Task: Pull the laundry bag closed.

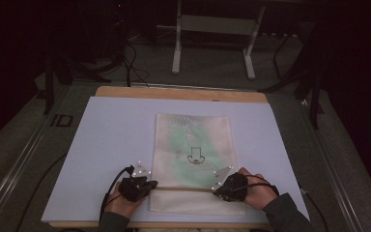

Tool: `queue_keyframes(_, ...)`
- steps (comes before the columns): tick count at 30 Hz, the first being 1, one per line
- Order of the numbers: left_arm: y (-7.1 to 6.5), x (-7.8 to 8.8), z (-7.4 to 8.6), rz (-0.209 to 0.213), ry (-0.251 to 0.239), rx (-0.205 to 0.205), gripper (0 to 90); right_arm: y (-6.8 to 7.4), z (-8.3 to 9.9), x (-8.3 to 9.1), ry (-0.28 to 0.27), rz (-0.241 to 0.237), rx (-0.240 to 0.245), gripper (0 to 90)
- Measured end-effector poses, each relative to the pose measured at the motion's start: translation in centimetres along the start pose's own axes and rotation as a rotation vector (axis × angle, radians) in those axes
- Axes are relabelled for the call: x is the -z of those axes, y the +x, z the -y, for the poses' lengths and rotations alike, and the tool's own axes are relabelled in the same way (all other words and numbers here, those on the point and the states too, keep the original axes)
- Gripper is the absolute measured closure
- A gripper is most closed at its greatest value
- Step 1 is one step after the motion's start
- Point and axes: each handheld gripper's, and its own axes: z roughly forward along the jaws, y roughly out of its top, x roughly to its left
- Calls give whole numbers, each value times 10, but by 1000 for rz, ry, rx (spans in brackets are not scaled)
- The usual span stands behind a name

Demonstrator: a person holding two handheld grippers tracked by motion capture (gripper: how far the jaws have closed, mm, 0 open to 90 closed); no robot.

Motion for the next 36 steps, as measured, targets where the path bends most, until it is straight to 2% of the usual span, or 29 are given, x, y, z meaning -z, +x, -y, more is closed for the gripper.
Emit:
queue_keyframes(22,0,0,0,2,0,-3,895,-3,20,9,-5,12,-46,823)
queue_keyframes(36,0,0,0,3,-2,0,895,-7,35,17,11,29,-79,823)
